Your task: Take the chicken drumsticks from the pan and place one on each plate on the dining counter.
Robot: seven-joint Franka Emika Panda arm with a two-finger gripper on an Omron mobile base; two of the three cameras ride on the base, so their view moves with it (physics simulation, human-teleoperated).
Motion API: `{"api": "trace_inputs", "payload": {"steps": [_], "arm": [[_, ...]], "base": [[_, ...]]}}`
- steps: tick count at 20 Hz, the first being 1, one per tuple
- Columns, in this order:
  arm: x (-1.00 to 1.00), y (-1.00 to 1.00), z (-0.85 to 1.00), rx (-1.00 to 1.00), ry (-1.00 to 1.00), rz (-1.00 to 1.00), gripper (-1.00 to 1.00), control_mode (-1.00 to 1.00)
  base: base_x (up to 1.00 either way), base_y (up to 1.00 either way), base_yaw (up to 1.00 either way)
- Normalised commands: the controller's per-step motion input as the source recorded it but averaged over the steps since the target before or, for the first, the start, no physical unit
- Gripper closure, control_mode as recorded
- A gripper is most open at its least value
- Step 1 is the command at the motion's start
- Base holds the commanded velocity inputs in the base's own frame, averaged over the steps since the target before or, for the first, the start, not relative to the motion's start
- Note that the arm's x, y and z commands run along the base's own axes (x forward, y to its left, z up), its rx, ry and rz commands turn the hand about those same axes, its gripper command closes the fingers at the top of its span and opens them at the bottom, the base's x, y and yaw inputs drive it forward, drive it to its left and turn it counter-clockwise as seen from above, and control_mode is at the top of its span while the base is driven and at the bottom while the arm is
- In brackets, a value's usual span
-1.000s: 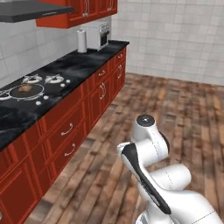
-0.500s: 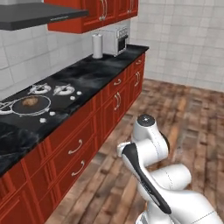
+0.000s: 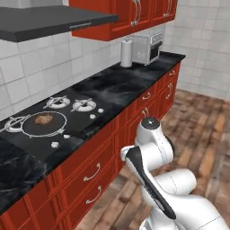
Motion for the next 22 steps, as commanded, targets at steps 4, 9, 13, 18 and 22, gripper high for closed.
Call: {"api": "trace_inputs", "payload": {"steps": [4, 9, 13, 18, 22], "arm": [[0.00, 0.00, 0.00, 0.00, 0.00, 0.00, -1.00, 1.00], [0.00, 0.00, 0.00, 0.00, 0.00, 0.00, -1.00, 1.00], [0.00, 0.00, 0.00, 0.00, 0.00, 0.00, -1.00, 1.00], [0.00, 0.00, 0.00, 0.00, 0.00, 0.00, -1.00, 1.00], [0.00, 0.00, 0.00, 0.00, 0.00, 0.00, -1.00, 1.00]], "base": [[0.98, 0.01, 0.39], [0.89, 0.00, 0.45], [0.81, -0.02, 0.52], [0.62, -0.15, 0.60], [0.48, -0.29, 0.54]]}}
